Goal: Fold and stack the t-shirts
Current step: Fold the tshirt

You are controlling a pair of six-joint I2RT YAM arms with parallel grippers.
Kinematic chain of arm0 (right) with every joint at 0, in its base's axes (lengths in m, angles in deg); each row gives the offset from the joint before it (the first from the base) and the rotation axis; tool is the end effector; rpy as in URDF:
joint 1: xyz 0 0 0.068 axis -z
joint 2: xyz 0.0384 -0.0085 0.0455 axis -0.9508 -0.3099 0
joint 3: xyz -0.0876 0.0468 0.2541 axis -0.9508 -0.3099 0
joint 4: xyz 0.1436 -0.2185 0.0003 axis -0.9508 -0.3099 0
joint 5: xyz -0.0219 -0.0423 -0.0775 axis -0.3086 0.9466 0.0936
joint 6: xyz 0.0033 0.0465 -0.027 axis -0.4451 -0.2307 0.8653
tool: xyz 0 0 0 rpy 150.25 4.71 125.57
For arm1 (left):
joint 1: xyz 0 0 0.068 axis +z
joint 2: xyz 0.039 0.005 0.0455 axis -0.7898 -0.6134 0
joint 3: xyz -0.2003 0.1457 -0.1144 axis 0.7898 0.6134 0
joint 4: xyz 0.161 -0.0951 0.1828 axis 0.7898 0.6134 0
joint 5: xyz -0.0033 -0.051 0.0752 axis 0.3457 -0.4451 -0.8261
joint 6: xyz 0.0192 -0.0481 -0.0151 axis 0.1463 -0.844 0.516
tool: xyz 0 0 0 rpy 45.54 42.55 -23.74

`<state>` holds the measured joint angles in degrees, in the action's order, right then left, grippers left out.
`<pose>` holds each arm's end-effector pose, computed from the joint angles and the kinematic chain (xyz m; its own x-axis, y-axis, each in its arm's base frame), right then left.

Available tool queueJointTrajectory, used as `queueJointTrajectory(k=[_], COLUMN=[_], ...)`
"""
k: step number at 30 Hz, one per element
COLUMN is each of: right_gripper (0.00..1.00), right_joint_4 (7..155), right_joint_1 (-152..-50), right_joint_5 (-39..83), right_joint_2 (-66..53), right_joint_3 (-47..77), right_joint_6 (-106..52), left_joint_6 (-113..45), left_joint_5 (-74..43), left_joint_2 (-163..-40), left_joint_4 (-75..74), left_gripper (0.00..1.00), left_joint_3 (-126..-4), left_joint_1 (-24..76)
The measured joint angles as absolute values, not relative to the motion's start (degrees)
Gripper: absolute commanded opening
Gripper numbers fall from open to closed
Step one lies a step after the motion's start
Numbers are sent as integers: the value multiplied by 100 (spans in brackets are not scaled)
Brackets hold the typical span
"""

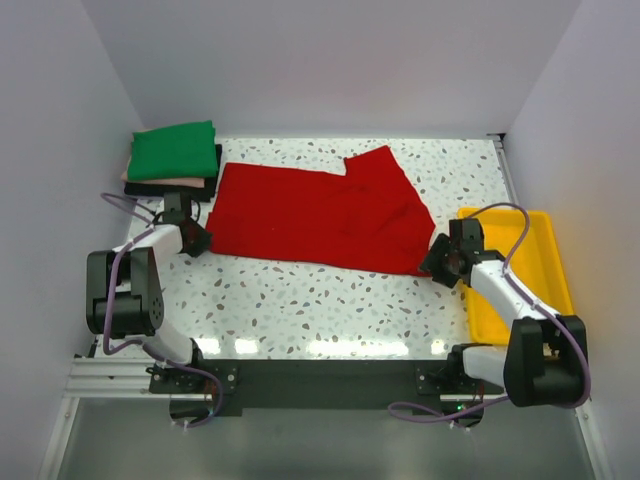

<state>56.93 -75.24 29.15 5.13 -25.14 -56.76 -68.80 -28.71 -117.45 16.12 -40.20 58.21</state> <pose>0.2200 0.0129 0.1808 -0.7202 0.5553 -0.4158 0.4571 0.8307 0.3177 0.2991 0.0348 0.1543 -0.4815 -0.7750 -0.4093 -0.7197 0.6162 -0.3199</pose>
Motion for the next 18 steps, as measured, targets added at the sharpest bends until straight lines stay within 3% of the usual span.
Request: queueJointTrajectory(k=[3, 6, 7, 10, 15, 18], right_gripper=[43, 30, 21, 11, 0, 0], right_joint_4=[5964, 6147, 6187, 6191, 5879, 5551], right_joint_1=[-7526, -7526, -7526, -7526, -7526, -7528], right_joint_5=[2911, 2911, 2911, 2920, 3086, 3226], right_joint_2=[334, 183, 144, 124, 349, 657], right_joint_3=[-2525, -2528, -2528, -2525, -2447, -2239], right_joint_6=[-5840, -5963, -5989, -6024, -5963, -5873], left_joint_6=[-6838, -6832, -6825, -6790, -6771, -6755], left_joint_5=[-2871, -2869, -2869, -2871, -2900, -2937], left_joint_2=[-11745, -11745, -11745, -11741, -11695, -11612], left_joint_4=[1614, 1616, 1618, 1631, 1688, 1765], left_gripper=[0, 0, 0, 0, 0, 0], left_joint_3=[-4020, -4020, -4020, -4020, -4020, -4018], left_joint_1=[5821, 5830, 5840, 5880, 5917, 5928])
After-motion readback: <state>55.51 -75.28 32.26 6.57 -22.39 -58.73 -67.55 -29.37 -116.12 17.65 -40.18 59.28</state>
